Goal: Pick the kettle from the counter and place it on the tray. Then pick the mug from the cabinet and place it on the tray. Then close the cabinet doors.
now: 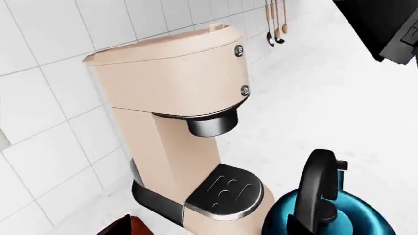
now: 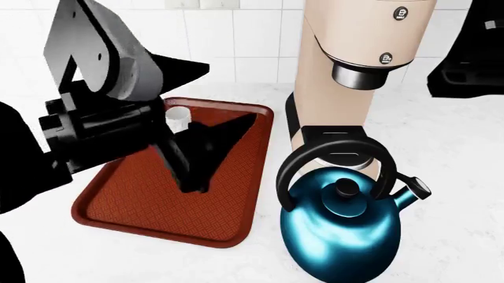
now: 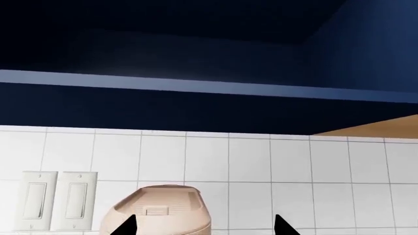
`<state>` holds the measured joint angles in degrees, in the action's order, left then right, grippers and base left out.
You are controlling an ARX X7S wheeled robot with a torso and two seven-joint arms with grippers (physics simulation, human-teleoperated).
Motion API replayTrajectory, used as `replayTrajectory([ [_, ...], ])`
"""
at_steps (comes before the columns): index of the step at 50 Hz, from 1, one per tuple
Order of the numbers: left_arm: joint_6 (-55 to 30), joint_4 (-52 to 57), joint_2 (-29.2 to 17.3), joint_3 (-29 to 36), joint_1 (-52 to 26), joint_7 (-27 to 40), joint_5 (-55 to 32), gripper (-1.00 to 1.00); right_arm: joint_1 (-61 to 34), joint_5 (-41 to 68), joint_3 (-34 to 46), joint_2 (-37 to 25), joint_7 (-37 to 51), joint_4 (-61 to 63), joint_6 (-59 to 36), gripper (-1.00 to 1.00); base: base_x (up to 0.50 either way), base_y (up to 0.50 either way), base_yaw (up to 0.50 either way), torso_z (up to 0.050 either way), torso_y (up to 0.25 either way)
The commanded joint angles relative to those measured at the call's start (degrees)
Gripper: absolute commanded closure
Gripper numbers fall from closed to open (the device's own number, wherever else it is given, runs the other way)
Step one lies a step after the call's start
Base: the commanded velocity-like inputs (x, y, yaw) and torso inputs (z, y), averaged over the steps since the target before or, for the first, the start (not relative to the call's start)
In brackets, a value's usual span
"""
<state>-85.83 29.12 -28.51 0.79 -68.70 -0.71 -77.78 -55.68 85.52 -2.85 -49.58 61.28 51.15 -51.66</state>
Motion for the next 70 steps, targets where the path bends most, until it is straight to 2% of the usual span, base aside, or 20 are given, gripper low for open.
replayTrajectory([
  [1, 1.8, 7.5, -2.8, -3.2, 6.9, -2.7, -12.0, -1.00, 1.1, -1.1, 0.0, 0.3, -0.7, 0.1, 0.4, -1.00, 0.00, 0.00, 0.00, 0.000, 0.000],
  [11, 2.8, 9.4, -2.5, -1.4, 9.8, -5.3, -11.4, -1.00, 2.3, -2.3, 0.0, 0.6, -1.5, 0.0, 0.7, -1.00, 0.00, 0.00, 0.00, 0.000, 0.000],
  [22, 5.4, 9.3, -0.5, 3.2, 12.0, -11.3, -2.6, -1.00, 3.1, -3.6, 0.2, 0.8, -2.3, -0.2, 0.9, -1.00, 0.00, 0.00, 0.00, 0.000, 0.000],
  [38, 7.9, 5.9, 2.5, 9.6, 9.1, -13.9, 3.6, -1.00, 4.9, -4.9, -0.3, 0.8, -3.4, -0.3, 1.6, -1.00, 0.00, 0.00, 0.00, 0.000, 0.000],
  [70, 15.6, -2.6, 6.9, 19.7, 8.2, -19.8, 14.9, -1.00, 7.7, -7.8, -0.9, 0.6, -5.4, -0.8, 2.8, -1.00, 0.00, 0.00, 0.00, 0.000, 0.000],
])
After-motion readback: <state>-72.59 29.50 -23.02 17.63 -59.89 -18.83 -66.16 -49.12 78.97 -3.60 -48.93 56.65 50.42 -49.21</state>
